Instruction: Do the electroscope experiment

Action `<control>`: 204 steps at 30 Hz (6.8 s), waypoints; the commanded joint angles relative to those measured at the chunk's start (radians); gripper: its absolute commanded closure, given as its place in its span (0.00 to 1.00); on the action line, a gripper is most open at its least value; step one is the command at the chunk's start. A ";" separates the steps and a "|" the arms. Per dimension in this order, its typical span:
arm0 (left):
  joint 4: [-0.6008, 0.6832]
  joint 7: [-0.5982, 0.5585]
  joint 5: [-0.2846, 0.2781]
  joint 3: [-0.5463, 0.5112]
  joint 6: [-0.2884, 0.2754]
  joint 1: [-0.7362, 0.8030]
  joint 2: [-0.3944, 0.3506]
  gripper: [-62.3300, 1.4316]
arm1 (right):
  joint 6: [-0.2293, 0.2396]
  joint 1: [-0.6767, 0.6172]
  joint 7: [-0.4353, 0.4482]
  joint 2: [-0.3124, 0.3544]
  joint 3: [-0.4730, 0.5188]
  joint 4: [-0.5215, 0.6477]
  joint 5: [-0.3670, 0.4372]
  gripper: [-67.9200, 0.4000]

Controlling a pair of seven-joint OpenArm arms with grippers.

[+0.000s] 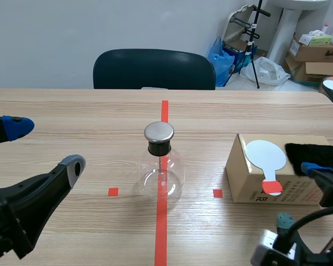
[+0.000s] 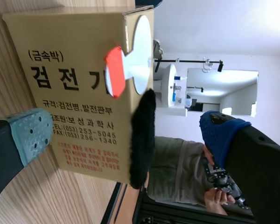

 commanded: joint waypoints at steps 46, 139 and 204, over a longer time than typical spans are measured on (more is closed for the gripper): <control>0.016 -0.011 -0.006 -0.002 -0.003 -0.003 -0.003 0.00 | -0.015 0.119 -0.151 -0.050 -0.102 -0.019 -0.113 0.14; 0.016 -0.011 -0.006 -0.002 -0.002 -0.003 -0.003 0.00 | -0.014 0.119 -0.161 -0.050 -0.102 -0.019 -0.113 0.98; 0.016 -0.003 -0.006 -0.002 0.001 -0.003 -0.003 0.00 | -0.013 0.132 -0.323 -0.050 -0.129 0.142 -0.220 0.98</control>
